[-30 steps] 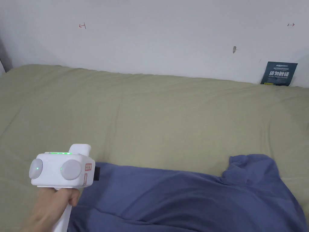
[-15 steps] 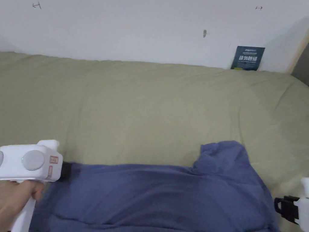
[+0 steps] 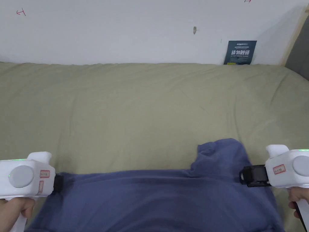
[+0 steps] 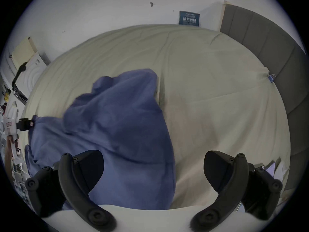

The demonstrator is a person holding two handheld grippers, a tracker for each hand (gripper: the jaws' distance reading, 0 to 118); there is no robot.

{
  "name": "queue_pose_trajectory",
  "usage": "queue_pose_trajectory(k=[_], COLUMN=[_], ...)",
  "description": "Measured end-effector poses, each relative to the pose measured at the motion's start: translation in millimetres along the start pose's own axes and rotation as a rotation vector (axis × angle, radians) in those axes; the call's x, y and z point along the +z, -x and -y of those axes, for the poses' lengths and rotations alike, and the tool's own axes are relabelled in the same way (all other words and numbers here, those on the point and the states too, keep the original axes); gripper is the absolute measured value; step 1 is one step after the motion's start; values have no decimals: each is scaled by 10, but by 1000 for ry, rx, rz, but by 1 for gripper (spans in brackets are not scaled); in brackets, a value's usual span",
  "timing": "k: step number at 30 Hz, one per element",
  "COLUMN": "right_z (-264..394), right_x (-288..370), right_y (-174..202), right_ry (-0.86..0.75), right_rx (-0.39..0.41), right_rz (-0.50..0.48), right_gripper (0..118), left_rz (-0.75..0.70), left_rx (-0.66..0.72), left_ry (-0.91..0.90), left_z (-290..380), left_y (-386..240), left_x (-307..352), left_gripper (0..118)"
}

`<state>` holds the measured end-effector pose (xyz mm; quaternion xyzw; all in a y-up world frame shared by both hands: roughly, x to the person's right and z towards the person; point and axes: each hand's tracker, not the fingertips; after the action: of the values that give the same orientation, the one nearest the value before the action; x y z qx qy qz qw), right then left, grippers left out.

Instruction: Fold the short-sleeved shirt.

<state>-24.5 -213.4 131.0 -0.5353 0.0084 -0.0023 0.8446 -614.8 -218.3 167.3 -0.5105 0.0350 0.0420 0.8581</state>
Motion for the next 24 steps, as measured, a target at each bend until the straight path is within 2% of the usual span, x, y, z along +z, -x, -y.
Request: queue_pose_trajectory(k=[1, 2, 3, 4, 5, 7, 11, 15, 18, 24], right_z=[-5, -6, 1, 17, 16, 52, 182, 321, 501, 990], right_x=[-93, -126, -129, -96, -82, 15, 271, 649, 986, 1641], right_y=[20, 13, 3, -8, -59, -75, -72, -143, -144, -162], right_ry=[12, 24, 25, 12, -13, -39, -65, -132, -173, -247], right_rx=[10, 16, 21, 29, 29, -10, 27, -26, -2, -3], right_rz=[15, 27, 24, 27, -5, -50, -52, -109, -127, -171], right_gripper=[115, 100, 51, 25, 7, 7, 7, 7, 7, 7], left_rz=[-1, 0, 6, 9, 13, 17, 14, 21, 55, 56], left_rx=[-1, 1, 5, 9, 12, 13, 3, -6, 2, -20], left_ry=[0, 0, 4, 3, 3, 7, -19, -44, -81, -142], left_z=[13, 25, -11, -3, 5, -11, 19, 85, 226, 664], left_y=[-8, -13, 28, 33, 35, 49, 59, 95, 146, 286], left_x=[-2, -2, -5, -6, 0, 26, 238, 542, 846, 1434], left_gripper=[2, 2, 2, 2, 2, 2, 2, 2, 2, 2])
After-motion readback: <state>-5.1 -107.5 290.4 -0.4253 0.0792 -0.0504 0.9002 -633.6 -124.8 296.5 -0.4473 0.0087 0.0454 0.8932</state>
